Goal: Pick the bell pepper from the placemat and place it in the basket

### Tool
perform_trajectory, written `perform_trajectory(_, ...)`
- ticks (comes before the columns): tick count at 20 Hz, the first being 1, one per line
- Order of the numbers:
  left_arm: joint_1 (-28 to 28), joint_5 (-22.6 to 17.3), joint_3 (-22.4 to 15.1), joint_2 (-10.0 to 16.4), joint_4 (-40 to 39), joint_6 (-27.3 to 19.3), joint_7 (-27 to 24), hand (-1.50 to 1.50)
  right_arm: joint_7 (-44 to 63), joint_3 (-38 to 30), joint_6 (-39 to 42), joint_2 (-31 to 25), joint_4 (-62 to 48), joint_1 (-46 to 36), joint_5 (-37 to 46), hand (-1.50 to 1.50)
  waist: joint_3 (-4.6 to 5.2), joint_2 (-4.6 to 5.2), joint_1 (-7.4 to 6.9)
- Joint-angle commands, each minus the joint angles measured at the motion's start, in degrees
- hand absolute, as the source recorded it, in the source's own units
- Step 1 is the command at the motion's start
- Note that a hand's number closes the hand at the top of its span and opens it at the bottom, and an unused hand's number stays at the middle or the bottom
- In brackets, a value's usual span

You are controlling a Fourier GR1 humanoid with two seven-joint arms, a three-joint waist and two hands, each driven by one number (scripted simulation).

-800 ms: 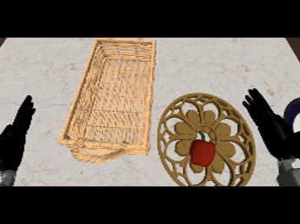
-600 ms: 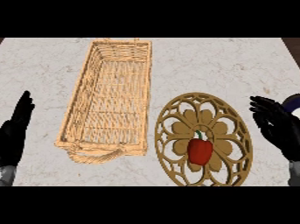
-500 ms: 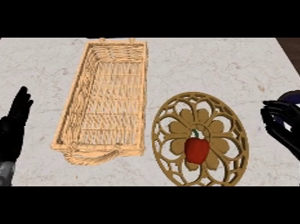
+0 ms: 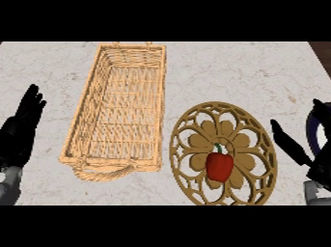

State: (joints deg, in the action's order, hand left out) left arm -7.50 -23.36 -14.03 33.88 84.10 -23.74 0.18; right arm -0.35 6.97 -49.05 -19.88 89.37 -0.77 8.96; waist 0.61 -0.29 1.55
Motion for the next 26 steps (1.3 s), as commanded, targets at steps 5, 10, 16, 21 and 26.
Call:
perform_trajectory(5,-0.59,-0.07,0.30,0.13,0.39,-0.21,1.41,0.00,20.01,1.85,-6.02,-1.74,-0.67,7.81,16.65,-1.50,0.54,-0.05,0.63)
perform_trajectory(10,-2.44,0.26,0.18,-0.10,0.10,-0.35,1.89,0.00,31.59,8.35,9.10,-5.56,-0.17,12.26,17.64,-1.50,0.79,0.86,0.11)
perform_trajectory(16,-2.79,0.32,-0.12,0.12,0.20,0.38,2.54,0.00,49.86,13.30,21.16,-9.17,12.43,12.43,19.72,-1.50,0.51,0.12,-0.52)
perform_trajectory(21,-1.74,0.36,-0.20,0.31,0.69,0.60,3.04,0.00,68.08,15.54,28.98,-10.73,27.41,11.16,23.58,-1.50,0.23,-0.47,-0.66)
perform_trajectory(26,-3.41,0.35,0.75,-0.37,-0.97,1.27,2.65,0.00,83.75,16.90,35.28,-7.61,39.15,6.01,33.95,-1.50,-0.09,-0.09,-0.87)
